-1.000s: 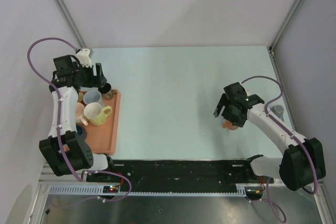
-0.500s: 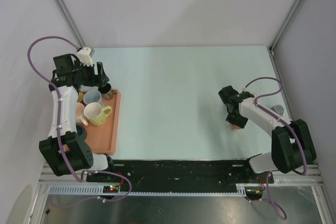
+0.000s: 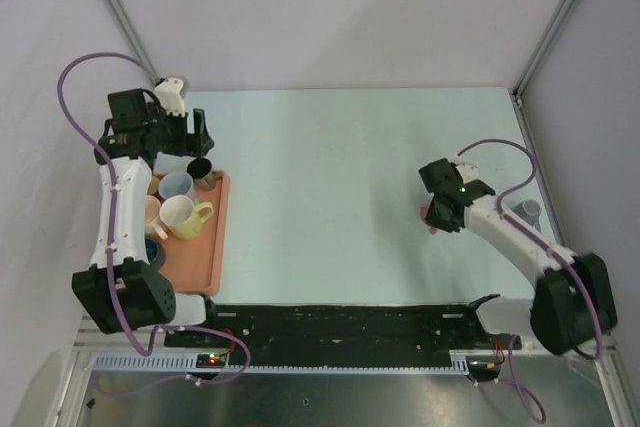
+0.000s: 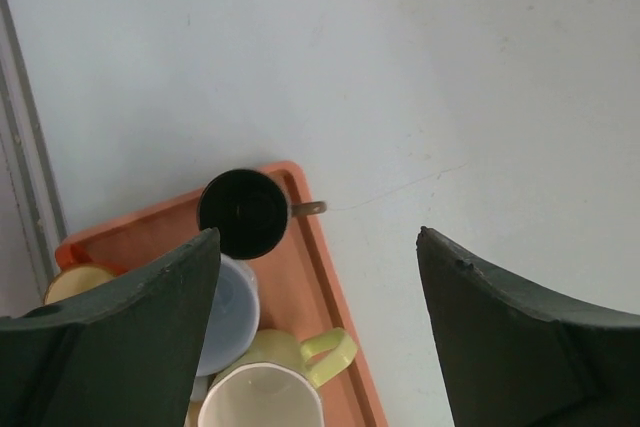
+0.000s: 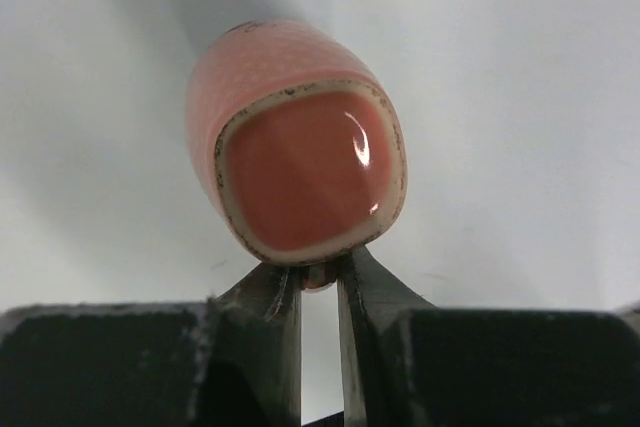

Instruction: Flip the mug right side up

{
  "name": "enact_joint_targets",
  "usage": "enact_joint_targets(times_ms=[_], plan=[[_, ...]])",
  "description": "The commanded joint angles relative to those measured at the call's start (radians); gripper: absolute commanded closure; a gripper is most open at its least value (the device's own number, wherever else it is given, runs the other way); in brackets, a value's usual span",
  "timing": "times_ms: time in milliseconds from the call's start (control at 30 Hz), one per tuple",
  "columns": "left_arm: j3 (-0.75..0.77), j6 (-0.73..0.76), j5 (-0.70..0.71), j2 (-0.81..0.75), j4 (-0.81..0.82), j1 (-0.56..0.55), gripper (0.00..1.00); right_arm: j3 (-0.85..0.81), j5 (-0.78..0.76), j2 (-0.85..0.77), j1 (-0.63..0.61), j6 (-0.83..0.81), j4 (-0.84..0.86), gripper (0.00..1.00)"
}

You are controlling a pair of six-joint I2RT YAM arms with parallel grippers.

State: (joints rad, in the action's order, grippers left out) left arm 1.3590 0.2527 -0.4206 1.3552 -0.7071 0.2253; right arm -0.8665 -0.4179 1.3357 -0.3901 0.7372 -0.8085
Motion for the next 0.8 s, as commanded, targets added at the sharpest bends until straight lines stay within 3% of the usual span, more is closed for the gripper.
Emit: enact_joint_targets(times_ms=[0, 167, 333, 500, 767], plan=[[0.134, -0.021, -0.060, -0.043, -0.107, -0.068, 0.15, -0.061, 0.277, -0.226, -0.080, -0.067, 0.254, 1.00], [0.277, -0.132, -0.312, -0.069, -0.182, -0.172, 0.03, -0.083, 0.574, -0.351, -0.155, 0.073, 0.726, 1.00], [0.367, -0.203, -0.428, -0.104, -0.187, -0.364, 0.00, -0.184, 0.664, -0.279, -0.277, 0.105, 1.014, 1.00], [0.460, -0.281, -0.577, -0.087, -0.185, -0.479, 0.05, -0.307, 0.709, -0.180, -0.360, 0.100, 1.098, 1.00], [0.554, -0.319, -0.560, -0.050, -0.162, -0.518, 0.26, -0.387, 0.734, -0.077, -0.429, 0.099, 1.115, 1.00]])
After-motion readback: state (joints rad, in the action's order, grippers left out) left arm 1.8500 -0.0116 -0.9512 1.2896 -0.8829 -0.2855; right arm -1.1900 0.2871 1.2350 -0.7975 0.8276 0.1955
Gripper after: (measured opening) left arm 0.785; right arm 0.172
